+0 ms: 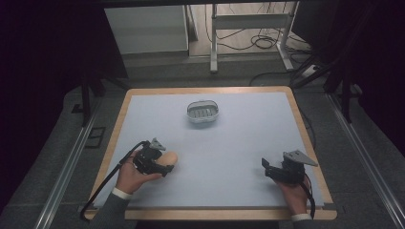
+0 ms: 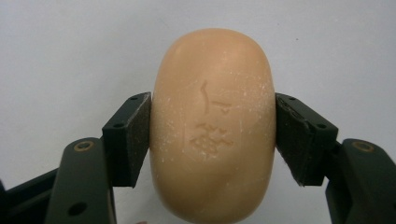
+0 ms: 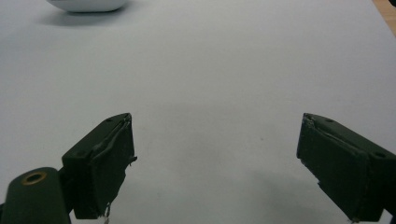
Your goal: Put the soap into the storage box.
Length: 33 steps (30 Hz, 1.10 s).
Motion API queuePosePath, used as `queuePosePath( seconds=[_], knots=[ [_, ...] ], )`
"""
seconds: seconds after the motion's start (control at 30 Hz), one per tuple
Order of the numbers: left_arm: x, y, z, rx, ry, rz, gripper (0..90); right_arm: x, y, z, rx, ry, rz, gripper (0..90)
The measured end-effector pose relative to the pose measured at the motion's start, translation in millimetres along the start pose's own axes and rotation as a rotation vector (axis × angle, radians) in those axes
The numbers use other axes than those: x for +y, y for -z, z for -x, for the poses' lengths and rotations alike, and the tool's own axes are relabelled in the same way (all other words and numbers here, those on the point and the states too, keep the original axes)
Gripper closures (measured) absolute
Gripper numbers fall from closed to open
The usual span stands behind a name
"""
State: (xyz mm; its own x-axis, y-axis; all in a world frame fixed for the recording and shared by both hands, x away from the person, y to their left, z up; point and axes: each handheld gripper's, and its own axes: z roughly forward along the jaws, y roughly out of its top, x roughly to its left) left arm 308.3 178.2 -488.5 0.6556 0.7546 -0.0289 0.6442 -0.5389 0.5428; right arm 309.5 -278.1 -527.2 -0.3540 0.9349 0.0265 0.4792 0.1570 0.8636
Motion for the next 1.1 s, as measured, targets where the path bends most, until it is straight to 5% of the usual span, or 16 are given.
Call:
queuePosePath(
  seconds=[1.1],
  knots=[
    [22.6, 3.6, 0.8, 0.004, -0.019, 0.036, 32.3, 0.1, -0.3, -0.3, 0.002, 0.002, -0.003, 11.3]
  ],
)
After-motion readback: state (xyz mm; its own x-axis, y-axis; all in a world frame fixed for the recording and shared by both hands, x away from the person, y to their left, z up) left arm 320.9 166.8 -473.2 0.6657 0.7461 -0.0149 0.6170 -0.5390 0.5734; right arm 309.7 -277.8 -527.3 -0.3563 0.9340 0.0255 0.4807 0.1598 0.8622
